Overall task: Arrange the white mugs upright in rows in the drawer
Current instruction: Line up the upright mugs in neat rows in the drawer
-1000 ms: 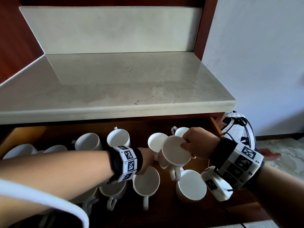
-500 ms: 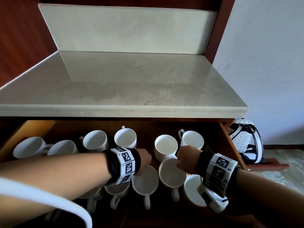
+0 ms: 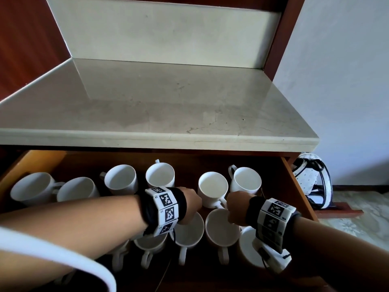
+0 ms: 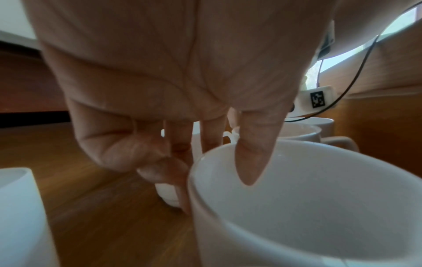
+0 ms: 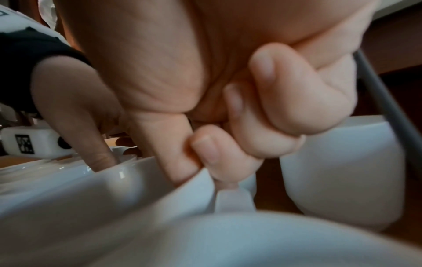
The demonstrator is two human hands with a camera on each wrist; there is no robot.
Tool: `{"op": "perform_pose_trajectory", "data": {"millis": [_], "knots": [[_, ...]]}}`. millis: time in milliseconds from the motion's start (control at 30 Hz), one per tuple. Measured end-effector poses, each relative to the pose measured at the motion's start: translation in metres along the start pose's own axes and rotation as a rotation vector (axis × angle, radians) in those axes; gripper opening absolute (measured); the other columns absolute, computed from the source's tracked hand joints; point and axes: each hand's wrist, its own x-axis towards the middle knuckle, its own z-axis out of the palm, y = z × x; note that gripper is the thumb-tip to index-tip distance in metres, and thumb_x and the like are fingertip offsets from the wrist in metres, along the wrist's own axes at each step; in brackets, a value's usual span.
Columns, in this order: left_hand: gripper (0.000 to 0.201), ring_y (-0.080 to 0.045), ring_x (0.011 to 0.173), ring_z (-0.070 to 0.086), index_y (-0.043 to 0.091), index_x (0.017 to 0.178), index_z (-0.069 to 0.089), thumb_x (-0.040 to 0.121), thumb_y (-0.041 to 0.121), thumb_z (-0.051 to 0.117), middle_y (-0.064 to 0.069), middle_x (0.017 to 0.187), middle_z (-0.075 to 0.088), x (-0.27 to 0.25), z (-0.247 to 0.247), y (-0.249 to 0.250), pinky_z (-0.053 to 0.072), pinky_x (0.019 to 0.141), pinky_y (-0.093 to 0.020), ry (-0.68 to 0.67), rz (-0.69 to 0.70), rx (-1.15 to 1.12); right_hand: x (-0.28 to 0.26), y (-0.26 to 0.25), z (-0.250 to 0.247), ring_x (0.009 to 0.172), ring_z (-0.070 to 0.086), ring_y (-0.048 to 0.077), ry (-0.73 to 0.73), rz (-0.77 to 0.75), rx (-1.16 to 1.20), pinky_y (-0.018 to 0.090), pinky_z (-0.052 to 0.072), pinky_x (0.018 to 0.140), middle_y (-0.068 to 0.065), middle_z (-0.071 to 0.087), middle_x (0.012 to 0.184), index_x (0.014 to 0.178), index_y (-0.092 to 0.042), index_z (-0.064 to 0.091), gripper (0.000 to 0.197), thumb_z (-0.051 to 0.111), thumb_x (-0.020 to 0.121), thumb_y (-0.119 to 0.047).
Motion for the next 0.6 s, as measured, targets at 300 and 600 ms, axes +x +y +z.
{"op": "perform_pose_trajectory", "data": {"millis": [300, 600], "knots": [[0.021, -0.030, 0.102, 0.065, 0.008, 0.109, 0.068, 0.091, 0.014, 0.057, -0.011, 0.108, 0.068, 0.002, -0.003, 0.002, 0.049, 0.072, -0.034, -0.075, 0.029, 0.094, -0.014, -0.009, -0.009, 0.104, 0.062, 0.029, -0.046, -0.006, -0.120, 0.049, 0.041, 0.100, 0.009, 0.059, 0.085, 0.088, -0.011, 0.048, 0.002, 0.050, 0.087, -0.011], [0.031, -0.025, 0.105, 0.061, 0.015, 0.117, 0.060, 0.087, 0.018, 0.051, -0.003, 0.110, 0.064, -0.003, -0.012, -0.001, 0.052, 0.086, -0.034, -0.013, 0.116, -0.226, -0.020, 0.032, -0.013, 0.099, 0.066, 0.026, -0.025, 0.053, 0.162, 0.029, 0.047, 0.076, 0.009, 0.070, 0.103, 0.099, -0.010, 0.069, 0.039, 0.059, 0.085, -0.045]]}}
